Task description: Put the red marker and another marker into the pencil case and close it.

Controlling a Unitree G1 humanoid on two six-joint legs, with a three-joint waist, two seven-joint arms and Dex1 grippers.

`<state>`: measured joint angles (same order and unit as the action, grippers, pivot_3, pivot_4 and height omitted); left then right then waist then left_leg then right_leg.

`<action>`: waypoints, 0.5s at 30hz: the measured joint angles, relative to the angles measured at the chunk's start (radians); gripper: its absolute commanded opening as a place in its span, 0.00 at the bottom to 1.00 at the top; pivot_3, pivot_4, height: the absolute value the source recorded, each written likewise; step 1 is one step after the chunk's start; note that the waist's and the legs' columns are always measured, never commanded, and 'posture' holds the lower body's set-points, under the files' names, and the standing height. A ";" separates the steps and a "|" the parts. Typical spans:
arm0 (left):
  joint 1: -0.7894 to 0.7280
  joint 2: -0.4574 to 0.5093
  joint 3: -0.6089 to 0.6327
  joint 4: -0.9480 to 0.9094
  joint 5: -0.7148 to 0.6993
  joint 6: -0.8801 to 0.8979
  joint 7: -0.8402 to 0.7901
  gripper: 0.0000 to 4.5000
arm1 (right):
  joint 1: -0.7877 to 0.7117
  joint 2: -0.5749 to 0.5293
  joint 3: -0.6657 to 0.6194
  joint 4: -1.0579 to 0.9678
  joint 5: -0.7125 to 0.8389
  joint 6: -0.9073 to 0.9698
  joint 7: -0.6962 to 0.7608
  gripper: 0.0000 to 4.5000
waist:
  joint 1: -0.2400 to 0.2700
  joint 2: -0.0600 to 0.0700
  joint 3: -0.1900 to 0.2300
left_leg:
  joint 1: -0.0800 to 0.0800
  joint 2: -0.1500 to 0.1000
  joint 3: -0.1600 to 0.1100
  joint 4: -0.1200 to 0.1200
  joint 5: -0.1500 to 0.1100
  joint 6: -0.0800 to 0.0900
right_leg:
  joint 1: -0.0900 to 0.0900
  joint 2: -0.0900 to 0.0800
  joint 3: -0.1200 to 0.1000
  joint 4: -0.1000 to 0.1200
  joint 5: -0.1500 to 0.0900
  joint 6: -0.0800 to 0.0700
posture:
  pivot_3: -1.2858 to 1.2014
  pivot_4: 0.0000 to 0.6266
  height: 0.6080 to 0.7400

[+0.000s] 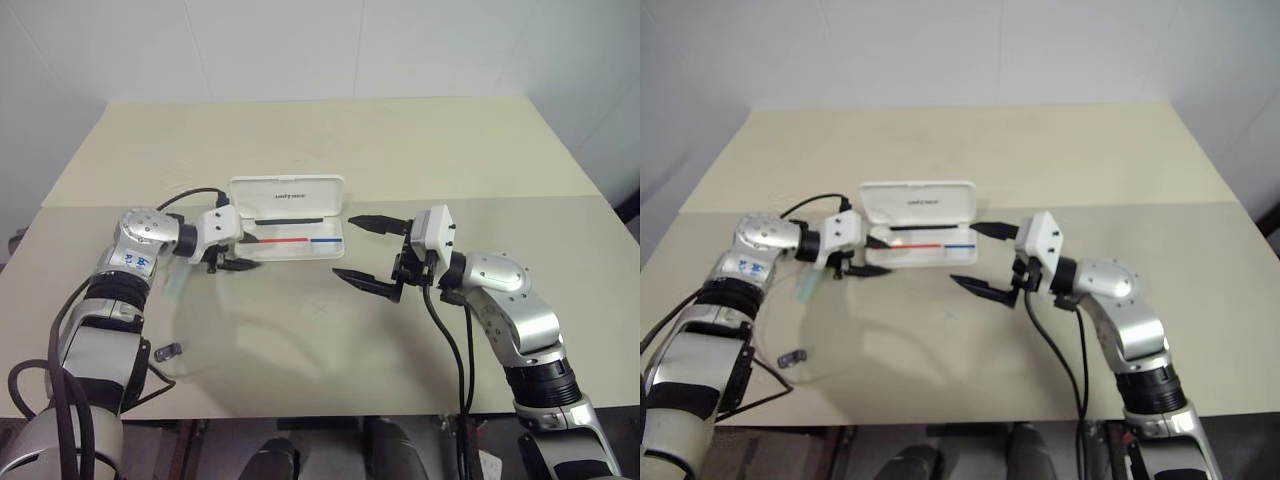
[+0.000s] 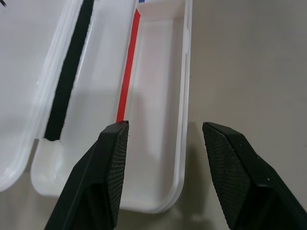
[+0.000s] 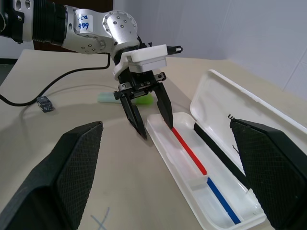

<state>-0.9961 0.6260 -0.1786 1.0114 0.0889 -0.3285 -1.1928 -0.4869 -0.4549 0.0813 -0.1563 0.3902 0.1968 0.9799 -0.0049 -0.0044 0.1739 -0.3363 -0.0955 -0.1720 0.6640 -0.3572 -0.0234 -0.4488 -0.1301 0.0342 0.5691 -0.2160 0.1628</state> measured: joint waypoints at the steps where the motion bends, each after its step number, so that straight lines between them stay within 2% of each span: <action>1: -0.010 -0.004 0.000 0.013 0.005 0.000 0.001 0.56 | -0.001 0.000 0.000 0.000 -0.002 0.000 -0.001 1.00 | 0.001 0.000 0.000 | 0.000 0.000 0.000 0.000 0.000 0.000 | 0.000 0.000 0.000 0.000 0.000 0.000 | 0.52 0.24 1.00; 7: -0.024 -0.030 -0.010 0.060 0.037 0.026 0.010 0.56 | -0.004 0.000 0.000 0.000 -0.003 0.000 -0.005 1.00 | -0.001 0.000 0.000 | 0.000 0.000 0.001 0.000 0.000 0.000 | 0.000 0.000 0.000 0.000 0.000 0.000 | 0.52 0.24 1.00; 10: -0.028 -0.031 -0.012 0.063 0.041 0.036 0.009 0.44 | -0.008 0.000 0.000 0.000 -0.002 0.000 -0.010 1.00 | -0.001 0.000 0.000 | 0.000 0.000 0.001 0.000 0.000 0.000 | 0.000 0.000 0.000 0.000 0.000 0.000 | 0.52 0.24 1.00; 15: -0.031 -0.032 -0.018 0.061 0.045 0.037 -0.002 0.08 | -0.013 0.000 0.000 0.000 -0.002 0.000 -0.012 1.00 | 0.000 0.000 0.000 | 0.000 0.000 0.001 0.001 0.000 0.000 | 0.000 0.000 0.000 0.002 0.000 0.000 | 0.52 0.24 1.00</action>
<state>-1.0270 0.5944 -0.1969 1.0722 0.1334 -0.2912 -1.1949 -0.5001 -0.4547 0.0812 -0.1564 0.3878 0.1969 0.9683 -0.0044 -0.0046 0.1737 -0.3359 -0.0955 -0.1710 0.6649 -0.3573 -0.0233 -0.4489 -0.1303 0.0343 0.5707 -0.2159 0.1629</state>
